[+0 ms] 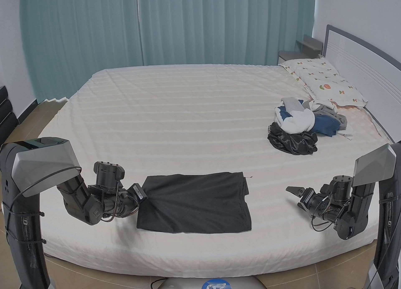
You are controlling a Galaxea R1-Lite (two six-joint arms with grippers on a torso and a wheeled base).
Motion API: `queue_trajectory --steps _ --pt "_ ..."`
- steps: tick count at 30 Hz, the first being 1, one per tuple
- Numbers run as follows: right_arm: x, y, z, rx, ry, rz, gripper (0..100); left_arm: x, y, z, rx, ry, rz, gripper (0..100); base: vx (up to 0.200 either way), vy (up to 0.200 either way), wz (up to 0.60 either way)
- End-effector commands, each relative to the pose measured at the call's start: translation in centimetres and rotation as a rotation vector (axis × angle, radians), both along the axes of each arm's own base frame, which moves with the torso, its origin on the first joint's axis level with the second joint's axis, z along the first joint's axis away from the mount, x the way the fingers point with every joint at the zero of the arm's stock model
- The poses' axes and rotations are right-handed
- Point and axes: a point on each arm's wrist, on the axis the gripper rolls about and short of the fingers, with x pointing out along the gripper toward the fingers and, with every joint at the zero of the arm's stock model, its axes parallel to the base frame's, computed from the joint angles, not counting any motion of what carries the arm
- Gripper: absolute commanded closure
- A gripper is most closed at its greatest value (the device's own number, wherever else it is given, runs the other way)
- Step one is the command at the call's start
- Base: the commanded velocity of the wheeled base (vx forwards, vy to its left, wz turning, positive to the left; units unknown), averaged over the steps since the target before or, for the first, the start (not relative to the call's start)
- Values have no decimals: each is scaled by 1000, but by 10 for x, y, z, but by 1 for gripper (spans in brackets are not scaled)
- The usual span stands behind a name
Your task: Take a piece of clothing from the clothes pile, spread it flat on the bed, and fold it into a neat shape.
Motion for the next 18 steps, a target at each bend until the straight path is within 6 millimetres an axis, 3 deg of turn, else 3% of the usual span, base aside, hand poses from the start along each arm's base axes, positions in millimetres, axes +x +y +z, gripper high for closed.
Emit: queue_trajectory --steps 1,8,18 --pt "1 0 2 1 -12 1 0 -1 0 0 1 5 1 100 0 200 0" --pt "0 0 5 2 -22 1 0 -7 1 1 4 18 -1 100 0 200 0" --pt "-1 0 7 2 -25 1 0 -14 -1 -1 16 25 -11 100 0 0 0"
